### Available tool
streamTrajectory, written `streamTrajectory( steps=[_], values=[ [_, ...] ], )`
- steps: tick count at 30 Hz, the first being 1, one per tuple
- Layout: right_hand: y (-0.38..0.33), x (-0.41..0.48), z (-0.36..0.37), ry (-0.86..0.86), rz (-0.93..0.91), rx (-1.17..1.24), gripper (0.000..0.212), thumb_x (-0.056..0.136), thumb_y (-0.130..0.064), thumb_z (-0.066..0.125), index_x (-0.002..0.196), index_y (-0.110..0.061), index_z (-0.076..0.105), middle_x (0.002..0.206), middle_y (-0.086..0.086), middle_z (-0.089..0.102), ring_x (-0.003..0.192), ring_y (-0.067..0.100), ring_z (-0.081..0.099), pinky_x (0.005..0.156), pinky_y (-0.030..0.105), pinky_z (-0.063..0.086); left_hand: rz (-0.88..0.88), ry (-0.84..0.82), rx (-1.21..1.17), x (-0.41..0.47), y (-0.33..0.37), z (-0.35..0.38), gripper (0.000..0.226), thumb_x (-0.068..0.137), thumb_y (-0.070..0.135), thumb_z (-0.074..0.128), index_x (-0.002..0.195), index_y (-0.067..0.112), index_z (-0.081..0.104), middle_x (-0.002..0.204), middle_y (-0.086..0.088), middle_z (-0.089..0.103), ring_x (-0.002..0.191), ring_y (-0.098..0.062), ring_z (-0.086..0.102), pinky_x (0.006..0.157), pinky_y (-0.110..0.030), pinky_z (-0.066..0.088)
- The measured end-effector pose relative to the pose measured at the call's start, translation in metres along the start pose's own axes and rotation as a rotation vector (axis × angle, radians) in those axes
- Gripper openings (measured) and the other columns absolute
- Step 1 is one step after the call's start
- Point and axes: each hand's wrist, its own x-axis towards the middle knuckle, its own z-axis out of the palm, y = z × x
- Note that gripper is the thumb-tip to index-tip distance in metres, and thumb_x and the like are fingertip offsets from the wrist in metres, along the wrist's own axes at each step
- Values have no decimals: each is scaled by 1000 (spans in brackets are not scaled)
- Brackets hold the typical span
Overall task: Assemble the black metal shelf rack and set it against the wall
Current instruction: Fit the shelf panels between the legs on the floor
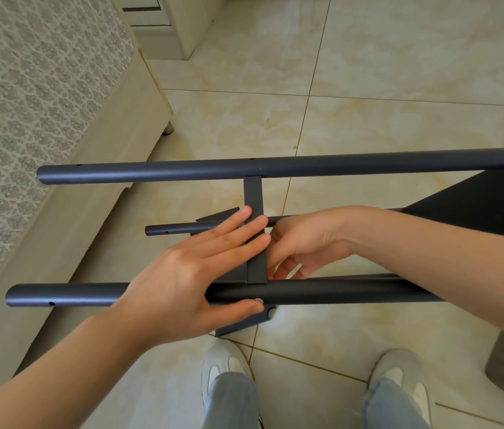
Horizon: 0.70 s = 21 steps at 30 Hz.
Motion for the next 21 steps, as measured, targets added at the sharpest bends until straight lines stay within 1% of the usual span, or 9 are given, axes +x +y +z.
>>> streamTrajectory(
  steps=[1, 2, 6, 8, 10, 14, 15, 19, 21],
  values=[
    [-1, -1, -1, -9, -4, 8, 36, 90, -14, 67, 123, 1, 64, 122, 20, 66, 100, 21, 64, 90, 37, 55, 1, 1, -1, 0, 0, 0, 72, 89, 54, 64, 149, 19, 46, 159, 5, 38, 151, -14, 27, 112, -44, 43],
    [-1, -3, -2, -16, -6, 12, 35, 90, -13, 67, 122, 1, 64, 124, 20, 65, 101, 21, 64, 90, 38, 55, 0, 1, -3, 0, 0, 1, 72, 88, 53, 64, 148, 19, 46, 159, 5, 38, 151, -14, 27, 112, -44, 43],
    [-4, -3, -2, 6, -1, -58, 32, 90, -14, 67, 120, -2, 66, 102, 10, 68, 92, 18, 64, 86, 39, 55, -7, 4, -13, 1, 0, 0, 72, 87, 53, 65, 148, 20, 47, 159, 5, 39, 151, -13, 27, 111, -45, 45],
    [-5, -1, 0, 30, 16, -95, 34, 90, -16, 68, 121, -3, 65, 100, 9, 67, 88, 19, 63, 88, 41, 54, -10, 6, -9, 1, 1, -1, 71, 87, 53, 65, 148, 20, 47, 158, 5, 39, 151, -13, 27, 110, -45, 46],
    [-6, -3, -1, 15, 19, -98, 34, 90, -17, 68, 121, -3, 66, 100, 8, 68, 88, 19, 63, 90, 42, 54, -10, 9, -12, 1, 1, 0, 71, 87, 53, 65, 147, 19, 47, 158, 5, 40, 150, -13, 28, 109, -46, 47],
    [-3, -6, -6, -40, -4, -39, 16, 89, -13, 68, 103, -11, 74, 103, 7, 71, 96, 19, 66, 90, 39, 55, -11, 6, -18, 1, 2, -1, 71, 87, 53, 65, 147, 19, 47, 158, 4, 40, 150, -13, 28, 109, -48, 46],
    [-2, -5, -6, -32, -7, -44, 15, 88, -14, 68, 102, -12, 75, 104, 7, 71, 97, 19, 66, 90, 39, 55, -11, 5, -17, 1, 1, -1, 72, 87, 53, 65, 147, 19, 46, 158, 4, 40, 150, -13, 28, 110, -48, 46],
    [0, 1, -4, -8, 21, -96, 27, 85, -24, 72, 109, -12, 74, 103, 4, 73, 92, 15, 69, 95, 41, 55, -14, 3, -13, 1, 1, -1, 72, 87, 54, 65, 148, 20, 46, 158, 5, 39, 151, -13, 27, 111, -47, 44],
    [0, -1, -6, -33, 20, -80, 29, 81, -27, 74, 107, -14, 75, 109, 5, 73, 96, 17, 70, 93, 40, 55, -10, 1, -9, 2, 1, -1, 72, 88, 54, 64, 148, 21, 45, 158, 6, 39, 151, -13, 27, 112, -47, 44]
  ],
)
